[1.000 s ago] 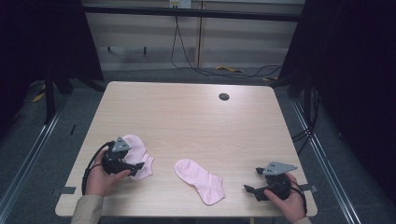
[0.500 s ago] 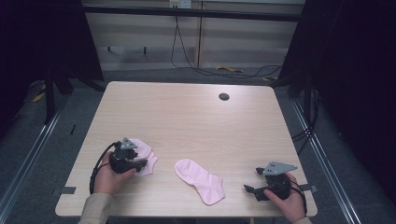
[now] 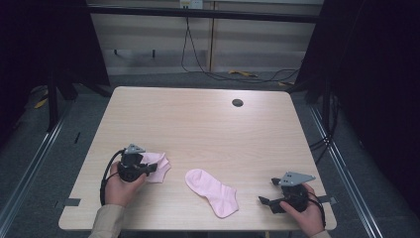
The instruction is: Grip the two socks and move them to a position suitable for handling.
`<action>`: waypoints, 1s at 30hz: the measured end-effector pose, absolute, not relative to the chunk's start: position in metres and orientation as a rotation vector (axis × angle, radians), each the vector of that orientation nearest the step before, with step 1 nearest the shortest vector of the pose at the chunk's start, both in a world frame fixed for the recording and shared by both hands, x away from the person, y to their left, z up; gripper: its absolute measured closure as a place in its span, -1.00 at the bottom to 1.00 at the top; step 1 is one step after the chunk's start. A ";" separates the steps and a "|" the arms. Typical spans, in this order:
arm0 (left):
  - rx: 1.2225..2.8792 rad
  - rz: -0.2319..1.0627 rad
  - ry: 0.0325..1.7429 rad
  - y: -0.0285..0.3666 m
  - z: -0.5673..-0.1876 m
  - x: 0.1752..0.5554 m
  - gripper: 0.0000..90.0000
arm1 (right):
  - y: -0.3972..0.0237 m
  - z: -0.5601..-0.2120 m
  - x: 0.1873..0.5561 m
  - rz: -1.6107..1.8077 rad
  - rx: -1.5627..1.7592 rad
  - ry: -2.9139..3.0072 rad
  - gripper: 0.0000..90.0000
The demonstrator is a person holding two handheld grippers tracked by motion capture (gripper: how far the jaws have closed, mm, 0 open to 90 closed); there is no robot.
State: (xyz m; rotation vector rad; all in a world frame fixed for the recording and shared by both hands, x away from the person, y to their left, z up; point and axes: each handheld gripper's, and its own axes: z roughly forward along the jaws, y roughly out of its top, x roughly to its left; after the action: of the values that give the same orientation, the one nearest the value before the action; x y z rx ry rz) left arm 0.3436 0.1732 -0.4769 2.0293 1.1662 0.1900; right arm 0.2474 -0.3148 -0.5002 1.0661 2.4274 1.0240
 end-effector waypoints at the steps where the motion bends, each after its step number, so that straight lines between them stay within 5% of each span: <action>1: 2.018 0.189 1.168 0.173 -0.474 0.344 0.91 | -0.315 -0.500 0.247 1.024 1.066 2.427 -0.66; 19: 1.914 0.285 1.127 0.135 -0.408 0.344 0.90 | -0.315 -0.500 0.247 1.023 1.065 2.427 -0.66; 28: 2.007 0.277 1.058 0.052 -0.408 0.357 0.87 | -0.315 -0.500 0.247 1.023 1.064 2.427 -0.66; 30: 2.004 0.234 1.036 0.024 -0.414 0.361 0.73 | -0.315 -0.500 0.248 1.023 1.062 2.427 -0.66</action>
State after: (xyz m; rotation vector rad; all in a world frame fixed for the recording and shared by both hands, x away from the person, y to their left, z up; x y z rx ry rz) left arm 0.3608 0.0236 -0.4144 2.0036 1.0365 0.2339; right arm 0.2475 -0.3147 -0.5003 1.0623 2.4268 1.0228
